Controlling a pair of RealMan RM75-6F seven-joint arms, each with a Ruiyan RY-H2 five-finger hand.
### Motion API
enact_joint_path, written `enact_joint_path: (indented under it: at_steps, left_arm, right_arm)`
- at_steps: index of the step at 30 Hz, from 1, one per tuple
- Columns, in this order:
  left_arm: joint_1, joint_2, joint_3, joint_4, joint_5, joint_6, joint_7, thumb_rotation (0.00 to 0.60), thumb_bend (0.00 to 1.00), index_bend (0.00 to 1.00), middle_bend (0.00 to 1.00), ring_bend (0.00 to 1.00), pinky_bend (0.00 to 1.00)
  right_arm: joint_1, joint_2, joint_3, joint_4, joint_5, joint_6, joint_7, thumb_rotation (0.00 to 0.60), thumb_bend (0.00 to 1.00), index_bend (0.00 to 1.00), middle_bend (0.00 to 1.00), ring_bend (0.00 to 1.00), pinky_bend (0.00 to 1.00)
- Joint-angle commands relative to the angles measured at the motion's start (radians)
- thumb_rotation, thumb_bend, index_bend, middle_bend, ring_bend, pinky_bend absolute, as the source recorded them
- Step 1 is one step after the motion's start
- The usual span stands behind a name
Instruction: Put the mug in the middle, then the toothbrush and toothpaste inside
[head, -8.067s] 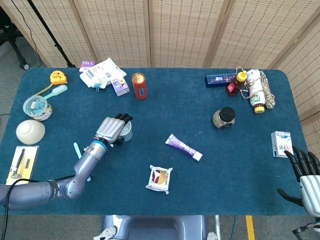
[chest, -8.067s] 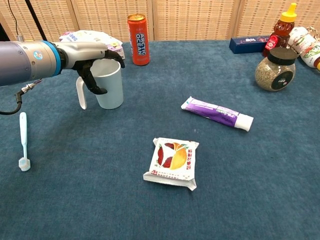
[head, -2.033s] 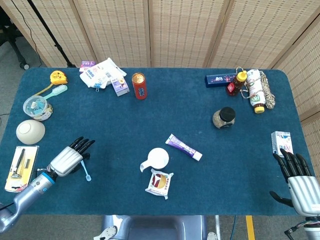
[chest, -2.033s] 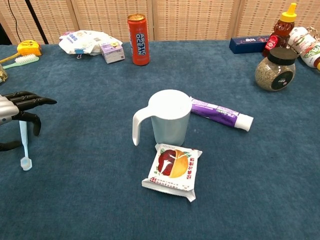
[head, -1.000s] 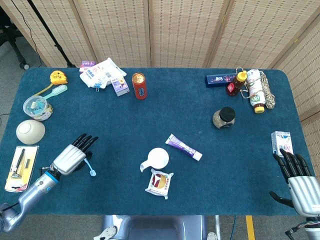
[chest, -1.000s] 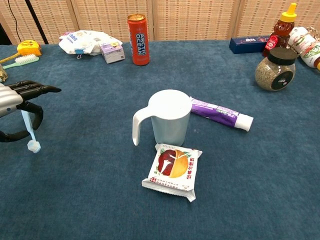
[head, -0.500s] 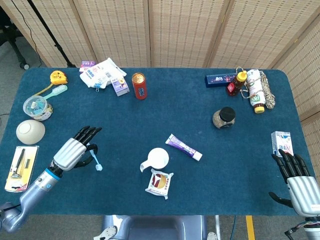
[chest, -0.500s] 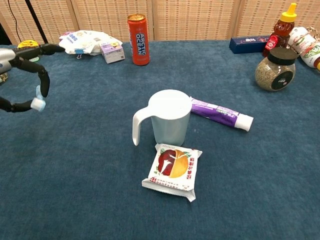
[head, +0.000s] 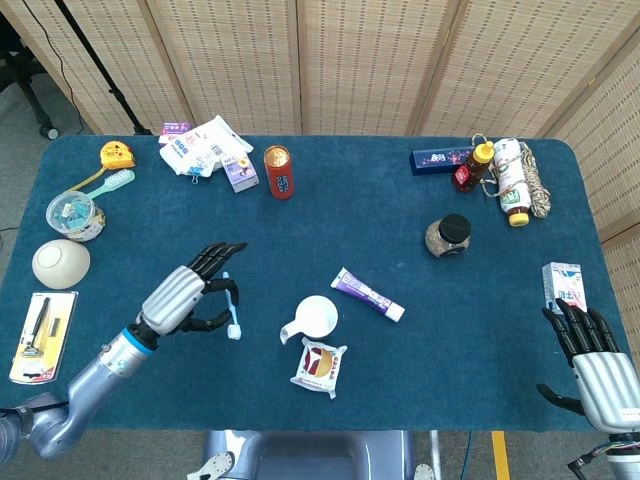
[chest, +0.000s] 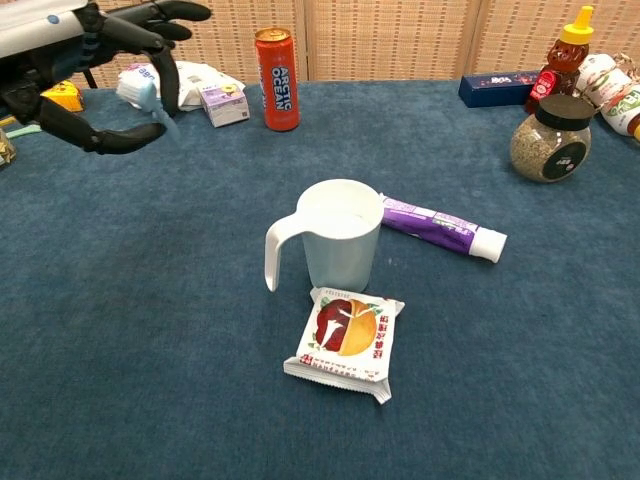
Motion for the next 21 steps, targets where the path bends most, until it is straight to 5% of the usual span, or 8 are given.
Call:
enact_joint_path:
  at_steps: [1,21]
  left_arm:
    - [-0.045,-0.037,-0.029,-0.07,-0.025,-0.056,-0.058,0.6,0.39,0.62,0.0,0.0,0.0]
    - [-0.131,-0.201,-0.083,-0.086,-0.146,-0.205,-0.133,0.6,0.39,0.62,0.0,0.0,0.0]
  right_arm:
    - [0.002,0.001,-0.001,0.002,0.003,-0.005,0.002,0.6,0.0,0.0,0.0,0.0,0.0]
    - [0.002,0.006,0.004,0.01,0.016,-0.005,0.021,0.6,0.0,0.0,0.0,0.0,0.0]
